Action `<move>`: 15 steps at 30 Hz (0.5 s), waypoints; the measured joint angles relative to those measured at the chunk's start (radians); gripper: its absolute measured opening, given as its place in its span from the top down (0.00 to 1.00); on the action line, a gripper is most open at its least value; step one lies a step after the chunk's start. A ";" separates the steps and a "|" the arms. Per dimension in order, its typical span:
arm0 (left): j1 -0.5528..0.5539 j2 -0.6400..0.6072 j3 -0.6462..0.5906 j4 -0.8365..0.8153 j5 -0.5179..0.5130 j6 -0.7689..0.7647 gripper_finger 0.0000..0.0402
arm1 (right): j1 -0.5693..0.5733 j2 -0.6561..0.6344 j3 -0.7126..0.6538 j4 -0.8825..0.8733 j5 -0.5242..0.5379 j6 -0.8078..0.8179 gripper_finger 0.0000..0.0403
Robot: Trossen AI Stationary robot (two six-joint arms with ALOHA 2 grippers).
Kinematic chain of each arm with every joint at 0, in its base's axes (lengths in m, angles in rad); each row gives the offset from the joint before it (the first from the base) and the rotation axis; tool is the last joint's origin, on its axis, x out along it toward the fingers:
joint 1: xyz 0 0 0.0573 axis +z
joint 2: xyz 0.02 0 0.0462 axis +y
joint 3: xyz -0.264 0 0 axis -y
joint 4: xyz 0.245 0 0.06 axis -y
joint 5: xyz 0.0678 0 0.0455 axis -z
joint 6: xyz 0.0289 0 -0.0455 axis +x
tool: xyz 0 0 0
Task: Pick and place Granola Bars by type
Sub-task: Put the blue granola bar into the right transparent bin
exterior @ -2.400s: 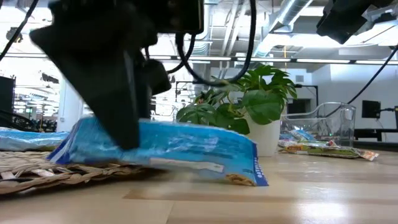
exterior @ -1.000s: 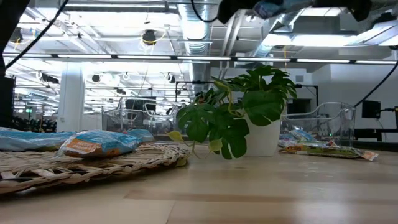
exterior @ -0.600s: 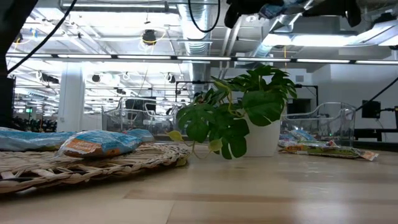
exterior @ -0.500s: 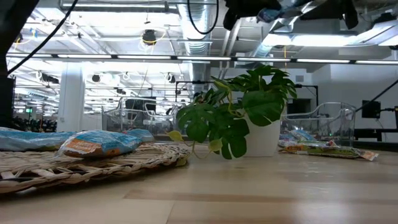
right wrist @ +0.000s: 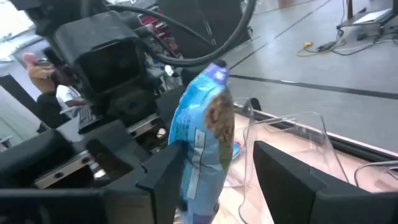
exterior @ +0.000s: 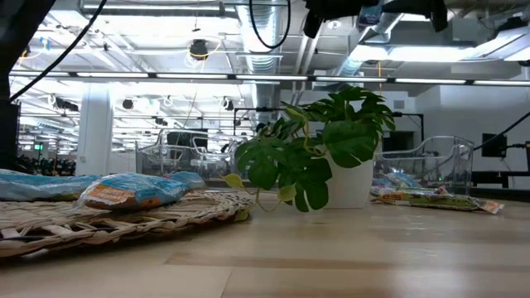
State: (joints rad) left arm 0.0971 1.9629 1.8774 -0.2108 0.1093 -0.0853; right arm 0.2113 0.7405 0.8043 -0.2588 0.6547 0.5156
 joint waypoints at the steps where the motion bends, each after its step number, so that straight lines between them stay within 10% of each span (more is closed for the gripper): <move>1: 0.000 0.000 0.000 0.000 0.000 0.004 0.83 | -0.011 0.003 0.000 0.000 -0.008 0.000 0.54; 15: -0.002 0.002 -0.001 -0.011 0.000 0.013 0.83 | -0.059 0.063 0.000 0.013 -0.088 -0.026 0.92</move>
State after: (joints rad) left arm 0.0956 1.9652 1.8763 -0.2218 0.1095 -0.0719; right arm 0.1524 0.8032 0.8047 -0.2455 0.5667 0.4892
